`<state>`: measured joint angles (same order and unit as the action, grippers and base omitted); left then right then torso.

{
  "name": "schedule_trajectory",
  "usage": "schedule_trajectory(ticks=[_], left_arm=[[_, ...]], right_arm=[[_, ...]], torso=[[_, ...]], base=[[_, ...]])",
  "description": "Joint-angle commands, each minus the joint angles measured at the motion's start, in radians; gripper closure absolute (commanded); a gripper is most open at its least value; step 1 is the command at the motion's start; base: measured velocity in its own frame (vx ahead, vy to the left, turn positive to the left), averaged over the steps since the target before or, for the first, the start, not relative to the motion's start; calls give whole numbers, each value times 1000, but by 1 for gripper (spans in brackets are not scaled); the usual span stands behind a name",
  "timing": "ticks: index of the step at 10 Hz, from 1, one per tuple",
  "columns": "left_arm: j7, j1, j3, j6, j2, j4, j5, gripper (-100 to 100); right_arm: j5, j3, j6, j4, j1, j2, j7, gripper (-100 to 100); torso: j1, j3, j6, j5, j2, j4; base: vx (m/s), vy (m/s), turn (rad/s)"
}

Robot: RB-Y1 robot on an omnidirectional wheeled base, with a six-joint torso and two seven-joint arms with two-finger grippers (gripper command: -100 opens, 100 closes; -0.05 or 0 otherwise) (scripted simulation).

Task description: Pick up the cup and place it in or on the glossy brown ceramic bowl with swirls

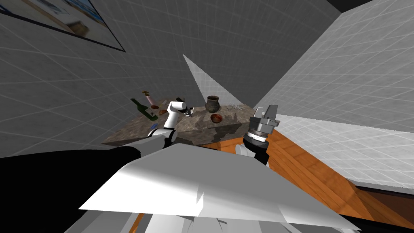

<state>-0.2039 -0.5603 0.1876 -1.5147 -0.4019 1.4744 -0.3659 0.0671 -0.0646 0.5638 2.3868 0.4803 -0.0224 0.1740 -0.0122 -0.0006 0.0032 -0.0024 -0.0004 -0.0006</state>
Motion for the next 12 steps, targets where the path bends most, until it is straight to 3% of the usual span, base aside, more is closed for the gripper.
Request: schedule_trajectory(ticks=[1, 12], left_arm=[[-4, -16, -7, 15, -8, 24, 7, 100], [-13, -152, -93, 247, -66, -7, 101, 100]], right_arm=[[0, 0, 0, 0, 0, 0, 0, 0], [0, 0, 0, 0, 0, 0, 0, 0]], torso=[[0, 0, 0, 0, 0, 0], [-9, 3, 1, -3, 3, 2]], base=[[-12, -203, -37], [-17, -247, -47]])
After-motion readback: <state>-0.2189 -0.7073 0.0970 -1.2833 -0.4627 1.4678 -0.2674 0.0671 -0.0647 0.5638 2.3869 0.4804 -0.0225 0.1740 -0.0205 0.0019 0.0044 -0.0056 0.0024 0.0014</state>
